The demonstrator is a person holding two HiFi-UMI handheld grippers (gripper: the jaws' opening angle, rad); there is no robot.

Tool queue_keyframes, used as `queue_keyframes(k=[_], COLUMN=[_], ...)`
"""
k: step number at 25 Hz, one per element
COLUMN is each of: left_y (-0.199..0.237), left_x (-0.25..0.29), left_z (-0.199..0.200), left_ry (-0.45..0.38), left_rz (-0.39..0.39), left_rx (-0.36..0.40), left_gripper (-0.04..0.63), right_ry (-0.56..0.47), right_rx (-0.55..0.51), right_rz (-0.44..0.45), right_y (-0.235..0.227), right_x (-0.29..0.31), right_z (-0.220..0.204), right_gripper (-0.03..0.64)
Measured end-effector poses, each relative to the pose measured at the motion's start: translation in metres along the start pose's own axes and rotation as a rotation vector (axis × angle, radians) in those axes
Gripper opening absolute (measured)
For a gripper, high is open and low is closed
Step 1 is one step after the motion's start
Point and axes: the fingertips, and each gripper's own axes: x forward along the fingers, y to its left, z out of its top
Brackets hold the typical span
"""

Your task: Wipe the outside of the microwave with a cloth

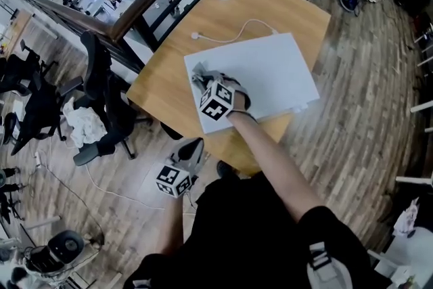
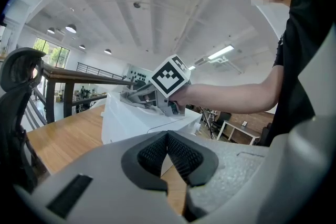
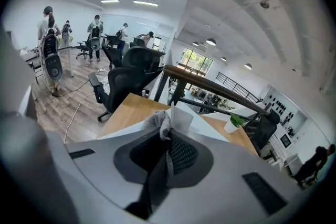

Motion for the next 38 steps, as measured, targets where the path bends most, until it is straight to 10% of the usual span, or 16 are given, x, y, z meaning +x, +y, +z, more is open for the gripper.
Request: queue_keyframes(k=[38], left_y=[-0.059], left_x=[0.078], left_z=[0.024], left_ry=[-0.018], left_rz=[0.116], left_rx=[-0.007], left_gripper=[0.000], right_ry=[0.045], right_rx=[0.109], right_rz=[-0.091], right_y=[-0.169], right_x=[-0.083], right_z=[-0.166], right_gripper=[0.023])
